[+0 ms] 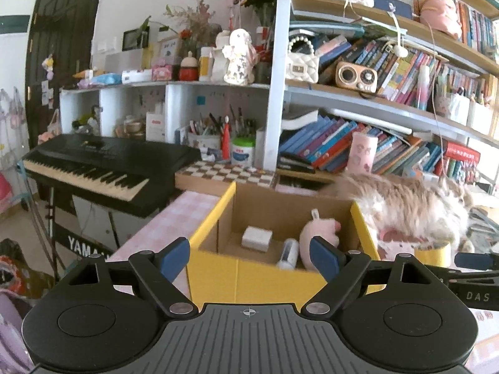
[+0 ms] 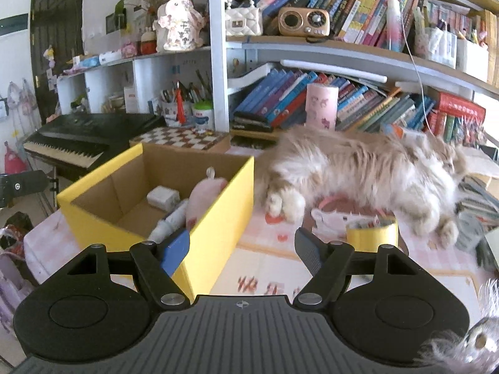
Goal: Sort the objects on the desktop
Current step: 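Withdraw both tools from the box back over the table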
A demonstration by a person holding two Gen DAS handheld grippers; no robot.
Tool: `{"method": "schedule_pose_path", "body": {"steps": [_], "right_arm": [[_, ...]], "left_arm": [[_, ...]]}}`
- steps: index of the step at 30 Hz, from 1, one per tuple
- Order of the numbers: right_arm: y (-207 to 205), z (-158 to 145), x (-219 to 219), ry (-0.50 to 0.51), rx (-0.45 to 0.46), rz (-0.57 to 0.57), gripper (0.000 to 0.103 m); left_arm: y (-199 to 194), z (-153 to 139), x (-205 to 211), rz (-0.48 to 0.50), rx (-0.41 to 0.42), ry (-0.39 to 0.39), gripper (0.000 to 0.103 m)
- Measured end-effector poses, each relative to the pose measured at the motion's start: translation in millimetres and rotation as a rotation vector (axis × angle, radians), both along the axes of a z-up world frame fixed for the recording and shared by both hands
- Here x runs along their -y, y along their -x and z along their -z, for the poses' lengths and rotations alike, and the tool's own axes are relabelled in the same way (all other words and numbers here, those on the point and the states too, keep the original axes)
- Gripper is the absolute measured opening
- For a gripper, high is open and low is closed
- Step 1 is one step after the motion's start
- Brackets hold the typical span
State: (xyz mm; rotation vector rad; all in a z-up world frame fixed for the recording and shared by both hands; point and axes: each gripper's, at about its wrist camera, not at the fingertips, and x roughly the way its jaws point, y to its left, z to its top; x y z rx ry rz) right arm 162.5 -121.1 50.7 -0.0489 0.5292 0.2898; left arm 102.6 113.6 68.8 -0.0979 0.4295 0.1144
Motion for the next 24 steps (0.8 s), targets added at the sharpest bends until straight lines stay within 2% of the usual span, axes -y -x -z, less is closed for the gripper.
{"method": "schedule_pose_path", "body": {"steps": [10,24], "right_arm": [[49.5,22.8,-11.2,0.004,-0.056,0.015,0.073],[93.8,48.8,-30.6,0.030,-0.114,-0.020,0.073]], "left_arm": [[36.0,23.6,7.7,0.055,-0.094,0.003,0.087],[66.8,43.8,10.9,0.048,-0.142,-0.023,0.087]]}}
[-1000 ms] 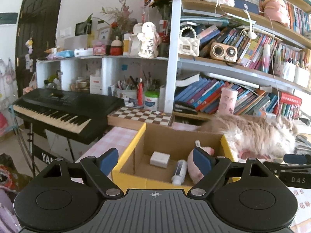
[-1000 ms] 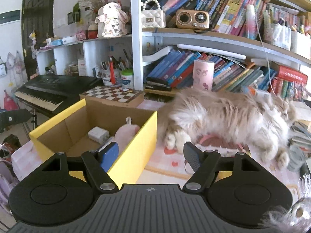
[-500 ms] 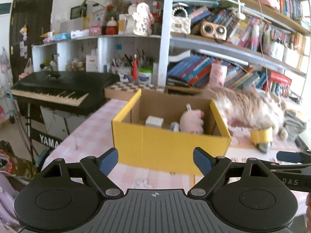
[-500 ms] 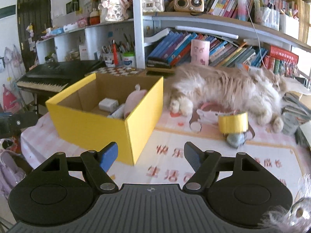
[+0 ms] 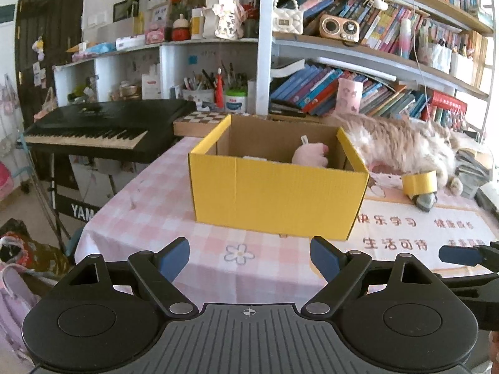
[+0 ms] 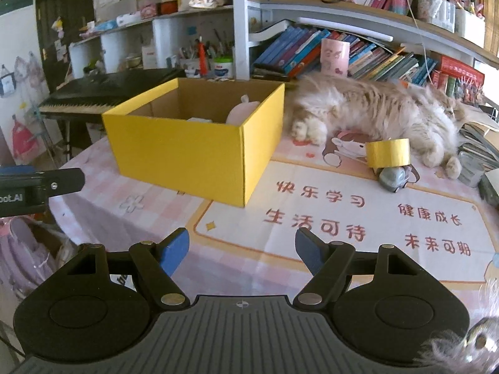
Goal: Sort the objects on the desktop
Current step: 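Withdraw both tools from the box back over the table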
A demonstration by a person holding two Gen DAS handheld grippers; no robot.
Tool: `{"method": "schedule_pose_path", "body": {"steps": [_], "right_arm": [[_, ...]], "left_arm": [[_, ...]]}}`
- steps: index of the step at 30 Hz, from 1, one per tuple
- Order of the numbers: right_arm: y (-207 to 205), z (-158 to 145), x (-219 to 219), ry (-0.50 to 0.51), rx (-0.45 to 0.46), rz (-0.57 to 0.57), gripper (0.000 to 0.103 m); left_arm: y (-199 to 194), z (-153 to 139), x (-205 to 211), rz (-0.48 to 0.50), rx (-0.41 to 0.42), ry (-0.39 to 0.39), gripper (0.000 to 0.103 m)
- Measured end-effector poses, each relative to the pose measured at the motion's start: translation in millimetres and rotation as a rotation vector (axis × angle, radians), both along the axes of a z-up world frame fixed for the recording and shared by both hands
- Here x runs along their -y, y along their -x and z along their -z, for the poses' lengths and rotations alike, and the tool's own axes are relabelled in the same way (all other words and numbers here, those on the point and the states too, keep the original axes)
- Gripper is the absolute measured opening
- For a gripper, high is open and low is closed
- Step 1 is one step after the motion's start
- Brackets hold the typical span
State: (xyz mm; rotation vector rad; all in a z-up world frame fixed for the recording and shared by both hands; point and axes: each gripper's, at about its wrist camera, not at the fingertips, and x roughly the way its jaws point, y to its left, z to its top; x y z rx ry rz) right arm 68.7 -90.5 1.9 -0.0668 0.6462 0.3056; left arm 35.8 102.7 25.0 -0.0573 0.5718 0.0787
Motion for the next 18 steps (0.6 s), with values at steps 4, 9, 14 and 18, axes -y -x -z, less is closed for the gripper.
{"method": "schedule_pose_path", "body": {"steps": [4,9,14,18], "right_arm": [[8.5,3.7,-3.8,0.009,-0.004,-0.007,0.075],[17.9,7.8,-5.7,0.025,-0.015,-0.008,0.076],[22.5,8.1,-6.1,0.037,-0.013,0.009,0.079],[24.3,8.6,-7.0,0.048,-0.016,0.021,0.080]], "left_arm": [[6.6,4.5,0.8,-0.001,-0.014,0.006,0.087],[15.5,9.7,-1.0,-0.002,-0.027,0.020,0.087],[20.1,10.6,-0.5,0.007,-0.028,0.023,0.087],[22.3,12.0,2.5,0.032,-0.030,0.015,0.088]]}}
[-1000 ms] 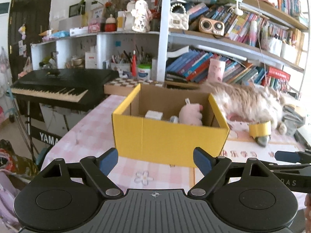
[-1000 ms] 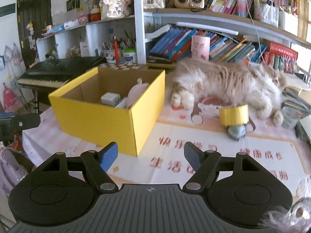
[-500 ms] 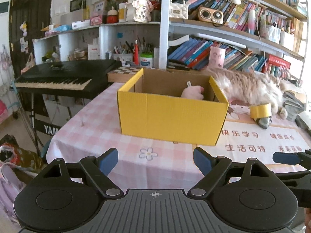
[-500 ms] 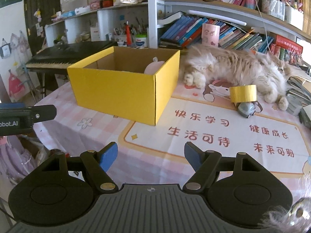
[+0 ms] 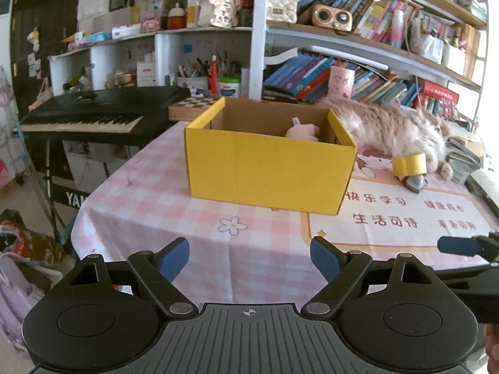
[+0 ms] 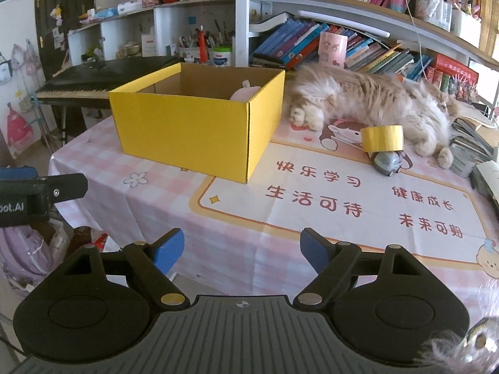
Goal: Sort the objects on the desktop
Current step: 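Withdraw both tools from the box back over the table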
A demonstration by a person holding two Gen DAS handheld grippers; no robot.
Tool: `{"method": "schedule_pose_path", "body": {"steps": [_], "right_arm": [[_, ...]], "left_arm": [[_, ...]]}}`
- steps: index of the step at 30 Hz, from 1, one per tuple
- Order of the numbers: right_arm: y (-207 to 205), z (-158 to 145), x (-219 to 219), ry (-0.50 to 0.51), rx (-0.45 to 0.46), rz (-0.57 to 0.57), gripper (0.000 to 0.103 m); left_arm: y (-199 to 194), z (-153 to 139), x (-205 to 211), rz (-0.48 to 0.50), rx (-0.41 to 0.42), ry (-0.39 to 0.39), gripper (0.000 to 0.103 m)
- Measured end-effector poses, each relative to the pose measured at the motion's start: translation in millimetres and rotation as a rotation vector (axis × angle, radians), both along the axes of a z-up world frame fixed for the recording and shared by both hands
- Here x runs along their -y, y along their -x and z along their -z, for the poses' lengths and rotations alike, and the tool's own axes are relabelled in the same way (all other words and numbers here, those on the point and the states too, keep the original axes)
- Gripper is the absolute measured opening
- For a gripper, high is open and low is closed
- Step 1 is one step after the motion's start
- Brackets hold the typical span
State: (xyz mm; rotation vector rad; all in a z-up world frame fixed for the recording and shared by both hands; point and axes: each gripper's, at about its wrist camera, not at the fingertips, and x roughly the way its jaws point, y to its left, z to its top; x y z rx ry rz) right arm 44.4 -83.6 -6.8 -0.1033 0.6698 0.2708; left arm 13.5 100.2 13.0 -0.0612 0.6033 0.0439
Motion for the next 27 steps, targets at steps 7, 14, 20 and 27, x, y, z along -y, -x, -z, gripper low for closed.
{"method": "schedule_pose_path", "body": {"steps": [7,14,20,27], "right_arm": [[5.1,-0.2,4.3,0.019,-0.006,0.032,0.083],[6.9,2.5,11.7,0.032,-0.021,0.070,0.084],[7.8,3.7,18.3,0.037,-0.027,0.102,0.085],[3.5,7.6,29.9,0.042,-0.046,0.133,0.086]], "left_arm": [[-2.8,1.1,4.5,0.034,0.004,0.014,0.091],[-9.9,3.7,14.9,0.093,-0.008,0.013,0.092],[-16.1,5.3,25.9,0.146,-0.013,0.001,0.092],[-27.3,8.8,39.6,0.186,-0.038,0.002,0.092]]}}
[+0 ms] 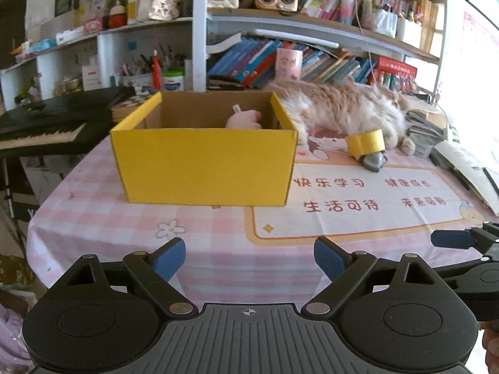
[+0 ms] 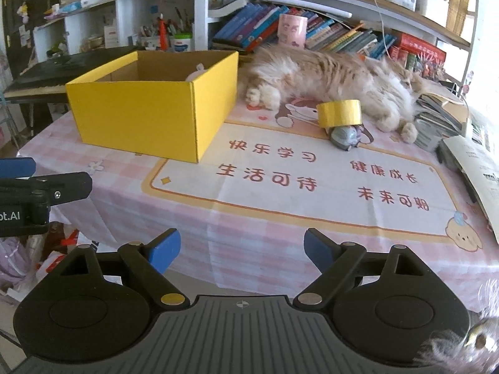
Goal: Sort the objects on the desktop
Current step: 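Reach both tools toward the yellow tape roll and blue toy truck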
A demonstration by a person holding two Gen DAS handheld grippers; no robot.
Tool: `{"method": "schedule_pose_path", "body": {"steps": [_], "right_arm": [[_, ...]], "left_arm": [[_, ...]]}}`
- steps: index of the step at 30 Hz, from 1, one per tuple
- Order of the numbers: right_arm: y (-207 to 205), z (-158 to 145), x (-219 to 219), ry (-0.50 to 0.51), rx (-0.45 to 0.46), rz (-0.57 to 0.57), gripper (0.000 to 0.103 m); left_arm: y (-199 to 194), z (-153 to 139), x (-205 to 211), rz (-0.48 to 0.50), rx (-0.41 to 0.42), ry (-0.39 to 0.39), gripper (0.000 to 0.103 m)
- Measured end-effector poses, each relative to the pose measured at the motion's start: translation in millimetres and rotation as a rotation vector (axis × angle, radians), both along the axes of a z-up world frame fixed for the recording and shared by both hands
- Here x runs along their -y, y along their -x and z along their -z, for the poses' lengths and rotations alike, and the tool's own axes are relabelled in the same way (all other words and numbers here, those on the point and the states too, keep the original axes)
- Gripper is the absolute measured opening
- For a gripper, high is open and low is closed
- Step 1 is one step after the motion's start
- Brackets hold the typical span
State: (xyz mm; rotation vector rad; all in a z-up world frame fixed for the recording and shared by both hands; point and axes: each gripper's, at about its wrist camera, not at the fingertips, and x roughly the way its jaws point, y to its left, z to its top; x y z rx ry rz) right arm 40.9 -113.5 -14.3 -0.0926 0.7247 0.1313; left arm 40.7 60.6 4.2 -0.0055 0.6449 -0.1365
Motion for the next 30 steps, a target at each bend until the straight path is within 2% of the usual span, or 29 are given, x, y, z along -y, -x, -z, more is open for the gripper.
{"method": "schedule_pose_path", "body": {"steps": [14,30], "right_arm": [[-21.9,4.5,38.2,0.006,-0.041,0.072,0.086],[-69.8,5.6,89.2,0.010,-0.068,0.121,0.086]], "left_arm": [[-35.3,6.3,42.4,0.086,-0.032,-0.003,0.092],[-90.8,10.1,102.3,0.175,-0.044,-0.023,0.092]]}}
